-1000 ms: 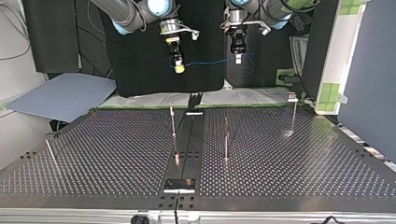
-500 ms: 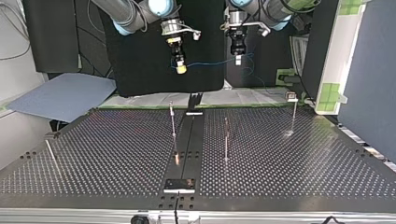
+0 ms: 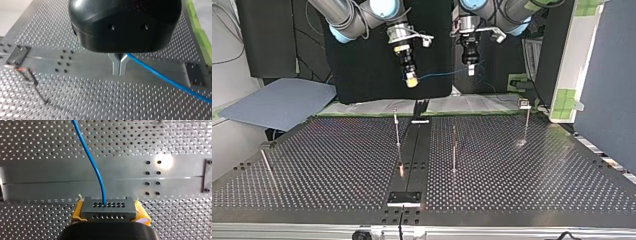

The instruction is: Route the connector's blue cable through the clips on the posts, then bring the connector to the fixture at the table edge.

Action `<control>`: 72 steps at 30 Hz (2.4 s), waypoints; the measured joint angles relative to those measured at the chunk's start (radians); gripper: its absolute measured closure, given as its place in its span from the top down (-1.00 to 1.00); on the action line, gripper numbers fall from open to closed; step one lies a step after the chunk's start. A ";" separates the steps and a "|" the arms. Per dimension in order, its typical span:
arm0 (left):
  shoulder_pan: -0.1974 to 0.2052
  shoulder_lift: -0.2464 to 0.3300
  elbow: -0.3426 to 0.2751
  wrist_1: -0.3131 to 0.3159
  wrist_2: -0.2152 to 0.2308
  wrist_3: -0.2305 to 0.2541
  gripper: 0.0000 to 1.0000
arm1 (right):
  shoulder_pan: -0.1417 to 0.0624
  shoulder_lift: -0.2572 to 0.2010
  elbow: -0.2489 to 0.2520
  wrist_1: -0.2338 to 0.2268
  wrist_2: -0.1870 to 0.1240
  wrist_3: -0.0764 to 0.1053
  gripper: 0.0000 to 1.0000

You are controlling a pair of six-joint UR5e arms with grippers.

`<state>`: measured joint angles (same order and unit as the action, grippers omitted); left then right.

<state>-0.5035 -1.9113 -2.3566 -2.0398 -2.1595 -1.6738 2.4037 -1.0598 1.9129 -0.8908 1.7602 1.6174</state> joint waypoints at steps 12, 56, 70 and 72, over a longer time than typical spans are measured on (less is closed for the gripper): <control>0.029 0.110 0.041 -0.109 -0.060 0.023 -1.00 | -0.020 -0.105 -0.007 0.056 0.001 0.055 -1.00; 0.112 0.209 0.269 -0.351 0.031 0.106 -1.00 | -0.161 -0.112 -0.179 0.218 -0.084 0.041 -1.00; 0.132 0.208 0.321 -0.411 0.066 0.123 -1.00 | -0.187 -0.109 -0.191 0.226 -0.088 0.037 -1.00; 0.134 0.208 0.321 -0.414 0.070 0.123 -1.00 | -0.191 -0.109 -0.191 0.226 -0.091 0.037 -1.00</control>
<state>-0.3694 -1.7034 -2.0356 -2.4539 -2.0891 -1.5509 2.2131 -1.1687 1.7221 -0.6645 1.6695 1.6542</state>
